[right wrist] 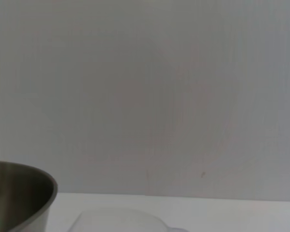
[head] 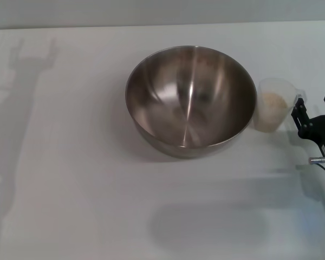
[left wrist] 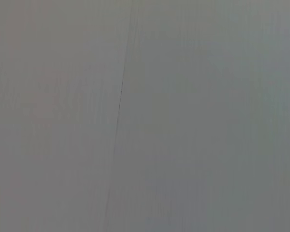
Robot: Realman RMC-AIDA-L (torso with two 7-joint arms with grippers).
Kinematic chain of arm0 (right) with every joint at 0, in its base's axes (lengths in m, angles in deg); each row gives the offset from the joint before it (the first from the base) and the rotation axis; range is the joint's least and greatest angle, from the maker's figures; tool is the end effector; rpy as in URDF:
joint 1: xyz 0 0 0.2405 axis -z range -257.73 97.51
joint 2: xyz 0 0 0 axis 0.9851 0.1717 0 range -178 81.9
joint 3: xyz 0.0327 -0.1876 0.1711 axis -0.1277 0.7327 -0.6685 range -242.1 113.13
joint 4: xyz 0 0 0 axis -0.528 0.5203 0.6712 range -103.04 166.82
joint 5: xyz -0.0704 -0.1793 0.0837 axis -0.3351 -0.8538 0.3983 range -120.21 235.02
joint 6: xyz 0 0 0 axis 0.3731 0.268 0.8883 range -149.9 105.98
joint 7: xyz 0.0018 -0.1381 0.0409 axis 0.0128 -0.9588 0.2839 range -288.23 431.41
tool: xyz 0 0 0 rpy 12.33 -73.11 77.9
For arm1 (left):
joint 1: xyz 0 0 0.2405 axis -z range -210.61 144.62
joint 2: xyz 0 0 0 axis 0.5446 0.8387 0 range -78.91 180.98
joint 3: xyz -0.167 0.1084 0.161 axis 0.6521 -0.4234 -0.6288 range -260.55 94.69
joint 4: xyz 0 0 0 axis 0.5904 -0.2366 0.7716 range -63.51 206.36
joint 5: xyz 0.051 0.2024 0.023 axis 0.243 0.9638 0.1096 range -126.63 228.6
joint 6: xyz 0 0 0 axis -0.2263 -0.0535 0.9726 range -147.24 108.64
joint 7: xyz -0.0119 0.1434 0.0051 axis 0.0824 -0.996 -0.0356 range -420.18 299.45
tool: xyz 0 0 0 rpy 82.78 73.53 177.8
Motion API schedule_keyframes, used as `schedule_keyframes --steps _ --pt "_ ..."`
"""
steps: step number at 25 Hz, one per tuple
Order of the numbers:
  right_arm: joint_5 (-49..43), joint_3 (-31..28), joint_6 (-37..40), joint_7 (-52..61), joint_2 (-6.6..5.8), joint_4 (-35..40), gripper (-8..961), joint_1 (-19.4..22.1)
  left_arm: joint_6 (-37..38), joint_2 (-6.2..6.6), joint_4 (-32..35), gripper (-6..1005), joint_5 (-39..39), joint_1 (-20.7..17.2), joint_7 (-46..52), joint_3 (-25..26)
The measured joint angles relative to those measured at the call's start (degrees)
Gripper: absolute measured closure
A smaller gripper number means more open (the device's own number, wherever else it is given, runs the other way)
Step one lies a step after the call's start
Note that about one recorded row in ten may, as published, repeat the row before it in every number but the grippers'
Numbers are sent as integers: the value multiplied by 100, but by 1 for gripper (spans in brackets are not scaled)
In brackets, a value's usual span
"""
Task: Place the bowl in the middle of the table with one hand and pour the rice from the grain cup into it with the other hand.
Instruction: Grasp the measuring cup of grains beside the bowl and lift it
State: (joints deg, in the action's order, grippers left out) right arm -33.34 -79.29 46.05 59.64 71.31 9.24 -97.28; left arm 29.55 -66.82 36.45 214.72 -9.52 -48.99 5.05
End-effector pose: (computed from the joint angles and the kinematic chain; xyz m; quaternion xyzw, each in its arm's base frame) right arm 0.3388 0.2674 -0.0615 -0.6840 0.2790 0.2240 0.6357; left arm -0.2669 0.4003 0.0508 -0.6361 -0.2155 -0.3817 0.6350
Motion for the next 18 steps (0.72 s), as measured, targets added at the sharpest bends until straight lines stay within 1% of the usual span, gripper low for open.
schedule_keyframes --steps 10,18 --pt "-21 -7 27 -9 -5 127 322 -2 15 0 -26 167 0 -74 39 -30" --pt "-22 34 7 -9 -9 163 321 -79 42 -10 -59 167 0 -136 53 -44"
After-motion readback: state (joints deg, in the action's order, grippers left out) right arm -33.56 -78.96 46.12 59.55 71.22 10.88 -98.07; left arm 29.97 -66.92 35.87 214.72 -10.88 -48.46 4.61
